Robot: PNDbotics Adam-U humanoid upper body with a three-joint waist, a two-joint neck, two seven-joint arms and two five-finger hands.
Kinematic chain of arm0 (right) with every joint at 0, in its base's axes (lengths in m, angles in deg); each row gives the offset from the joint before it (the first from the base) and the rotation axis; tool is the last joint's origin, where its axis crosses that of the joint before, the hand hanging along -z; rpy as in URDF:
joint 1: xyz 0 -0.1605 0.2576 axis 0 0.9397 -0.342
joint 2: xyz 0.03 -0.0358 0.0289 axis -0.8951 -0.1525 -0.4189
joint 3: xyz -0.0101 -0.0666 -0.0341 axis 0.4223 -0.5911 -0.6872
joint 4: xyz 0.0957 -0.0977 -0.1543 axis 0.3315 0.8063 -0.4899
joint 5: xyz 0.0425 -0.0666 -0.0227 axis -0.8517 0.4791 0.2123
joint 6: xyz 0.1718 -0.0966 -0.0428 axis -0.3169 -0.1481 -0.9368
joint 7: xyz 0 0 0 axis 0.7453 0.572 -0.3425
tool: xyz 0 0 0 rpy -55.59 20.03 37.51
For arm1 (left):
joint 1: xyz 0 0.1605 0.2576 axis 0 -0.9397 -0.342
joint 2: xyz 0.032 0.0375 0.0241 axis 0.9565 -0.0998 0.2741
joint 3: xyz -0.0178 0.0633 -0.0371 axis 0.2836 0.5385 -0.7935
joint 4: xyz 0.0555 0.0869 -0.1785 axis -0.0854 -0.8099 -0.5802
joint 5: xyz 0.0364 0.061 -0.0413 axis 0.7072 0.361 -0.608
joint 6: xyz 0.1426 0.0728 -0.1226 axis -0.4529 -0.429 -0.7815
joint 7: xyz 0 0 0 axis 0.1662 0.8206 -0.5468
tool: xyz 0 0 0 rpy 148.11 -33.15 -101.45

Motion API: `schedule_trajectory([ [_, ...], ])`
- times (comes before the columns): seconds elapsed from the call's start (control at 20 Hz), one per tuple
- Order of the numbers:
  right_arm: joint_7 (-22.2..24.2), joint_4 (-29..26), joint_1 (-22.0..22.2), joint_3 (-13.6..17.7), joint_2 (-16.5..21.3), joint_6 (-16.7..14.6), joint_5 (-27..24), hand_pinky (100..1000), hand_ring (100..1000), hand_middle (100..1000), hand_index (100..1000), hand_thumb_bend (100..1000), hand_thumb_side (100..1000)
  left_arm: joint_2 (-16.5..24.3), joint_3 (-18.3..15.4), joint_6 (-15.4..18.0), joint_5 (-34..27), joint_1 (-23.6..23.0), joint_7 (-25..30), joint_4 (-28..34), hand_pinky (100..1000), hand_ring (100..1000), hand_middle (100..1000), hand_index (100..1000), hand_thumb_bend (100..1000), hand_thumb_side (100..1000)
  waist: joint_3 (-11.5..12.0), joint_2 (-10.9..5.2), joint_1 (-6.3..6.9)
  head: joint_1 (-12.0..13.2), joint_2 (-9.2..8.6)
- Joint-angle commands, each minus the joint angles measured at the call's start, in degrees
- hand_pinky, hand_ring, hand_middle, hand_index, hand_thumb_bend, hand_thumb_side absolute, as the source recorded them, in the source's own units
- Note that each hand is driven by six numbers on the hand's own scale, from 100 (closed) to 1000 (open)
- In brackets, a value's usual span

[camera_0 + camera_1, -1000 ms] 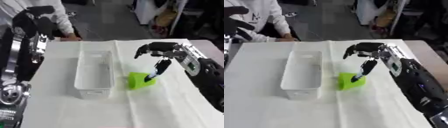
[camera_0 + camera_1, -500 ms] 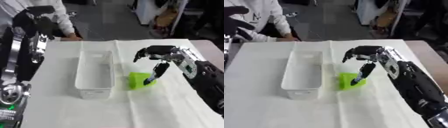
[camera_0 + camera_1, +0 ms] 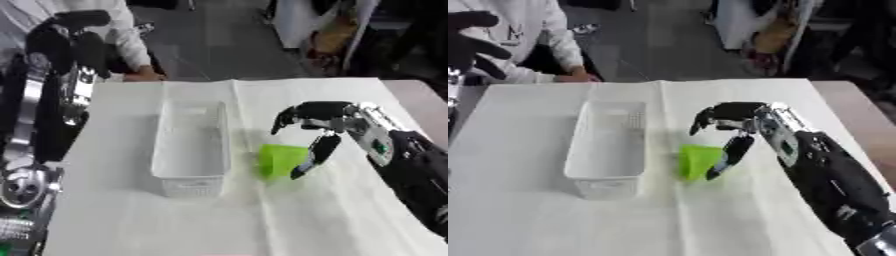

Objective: Pick up objects on the table and place them in the box.

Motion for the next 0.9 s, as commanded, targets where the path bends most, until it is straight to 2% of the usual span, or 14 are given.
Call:
schedule_trajectory([
  [0.05, 3.62, 0.11, -0.3, 0.81, 1.09, -4.25, 1.28, 807, 807, 785, 837, 780, 459, 0.12, -0.02, 0.07, -0.25, 1.15, 0.14, 0.97, 456, 565, 758, 836, 268, 965, 0.05, -0.65, 0.16, -0.03, -0.4],
  [0.7, 1.31, 2.48, 0.58, 1.87, 0.24, -4.27, 6.3, 806, 799, 774, 827, 761, 420, 0.06, -0.04, 0.1, -0.28, 1.31, 0.17, 0.97, 458, 565, 758, 835, 271, 964, 0.17, -0.55, 0.27, 0.17, -0.5],
  [0.85, -0.43, 2.77, 0.7, 2.46, -0.19, -4.45, 7.0, 777, 772, 740, 795, 736, 456, -0.02, 0.0, 0.12, -0.31, 1.41, 0.2, 0.97, 459, 565, 758, 835, 268, 965, 0.26, -0.49, 0.32, 0.19, -0.55],
  [0.9, -1.29, 2.84, 0.72, 2.66, -0.31, -4.47, 7.22, 774, 769, 736, 793, 757, 453, -0.05, 0.01, 0.13, -0.32, 1.44, 0.21, 0.97, 459, 565, 758, 835, 268, 965, 0.28, -0.46, 0.33, 0.18, -0.58],
])
